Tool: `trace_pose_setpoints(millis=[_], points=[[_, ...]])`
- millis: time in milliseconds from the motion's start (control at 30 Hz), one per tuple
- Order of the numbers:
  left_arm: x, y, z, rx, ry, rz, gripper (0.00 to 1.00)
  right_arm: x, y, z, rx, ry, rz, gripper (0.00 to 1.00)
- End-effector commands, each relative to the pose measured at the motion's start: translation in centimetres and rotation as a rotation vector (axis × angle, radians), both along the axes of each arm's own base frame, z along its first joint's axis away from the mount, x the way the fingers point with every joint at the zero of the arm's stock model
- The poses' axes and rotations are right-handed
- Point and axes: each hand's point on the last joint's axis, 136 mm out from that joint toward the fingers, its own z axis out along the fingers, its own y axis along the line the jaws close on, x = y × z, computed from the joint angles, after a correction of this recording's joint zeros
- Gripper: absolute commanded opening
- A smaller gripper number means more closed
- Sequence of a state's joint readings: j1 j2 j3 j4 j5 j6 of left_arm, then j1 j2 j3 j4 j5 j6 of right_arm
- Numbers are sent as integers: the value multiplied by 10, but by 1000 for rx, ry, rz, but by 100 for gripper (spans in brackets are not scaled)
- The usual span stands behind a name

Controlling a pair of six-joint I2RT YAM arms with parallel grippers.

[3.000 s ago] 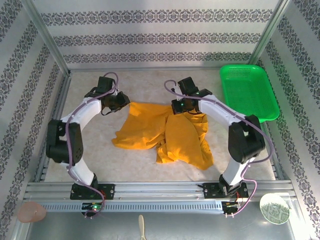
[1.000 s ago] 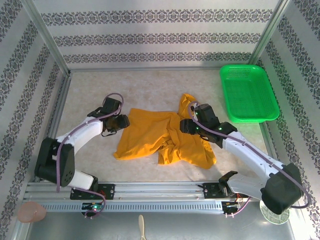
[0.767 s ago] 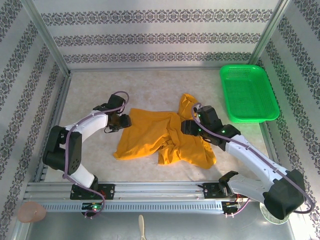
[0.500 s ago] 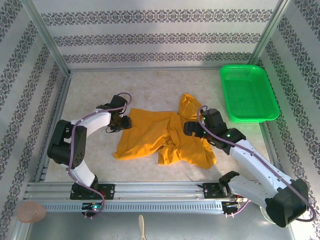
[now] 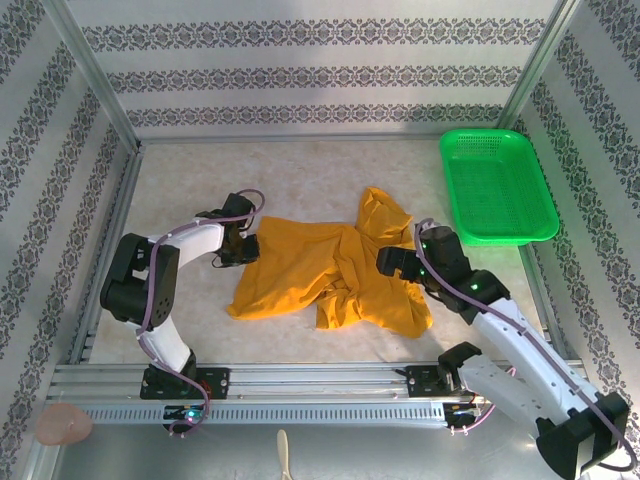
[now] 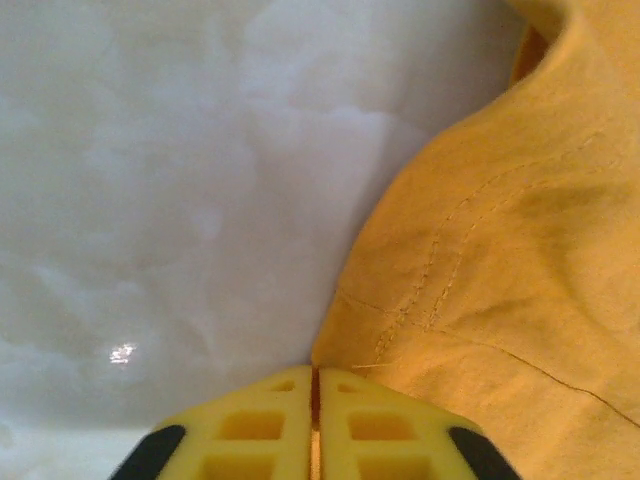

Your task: Fold the inside-out t-shirt

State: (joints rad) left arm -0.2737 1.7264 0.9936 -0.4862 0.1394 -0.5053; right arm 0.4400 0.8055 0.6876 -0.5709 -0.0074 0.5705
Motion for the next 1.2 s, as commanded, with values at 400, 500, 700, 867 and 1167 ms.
trace_pose_setpoints(millis=[400,500,700,867,1167], points=[[1,4,177,-142,-426,45,0,-64,47,-37,257,197,208,71],[-3,9,205,-187,-509,76,0,-79,50,-52,219,228,218,70],[-7,30,254,-232,-655,160,0,-101,24,-95,77,297,104,72],[-5,52,284,-217,-730,216,0,-100,-10,-104,-12,248,-27,76],[6,73,318,-207,-800,257,0,-83,-11,-100,-53,220,-38,78]])
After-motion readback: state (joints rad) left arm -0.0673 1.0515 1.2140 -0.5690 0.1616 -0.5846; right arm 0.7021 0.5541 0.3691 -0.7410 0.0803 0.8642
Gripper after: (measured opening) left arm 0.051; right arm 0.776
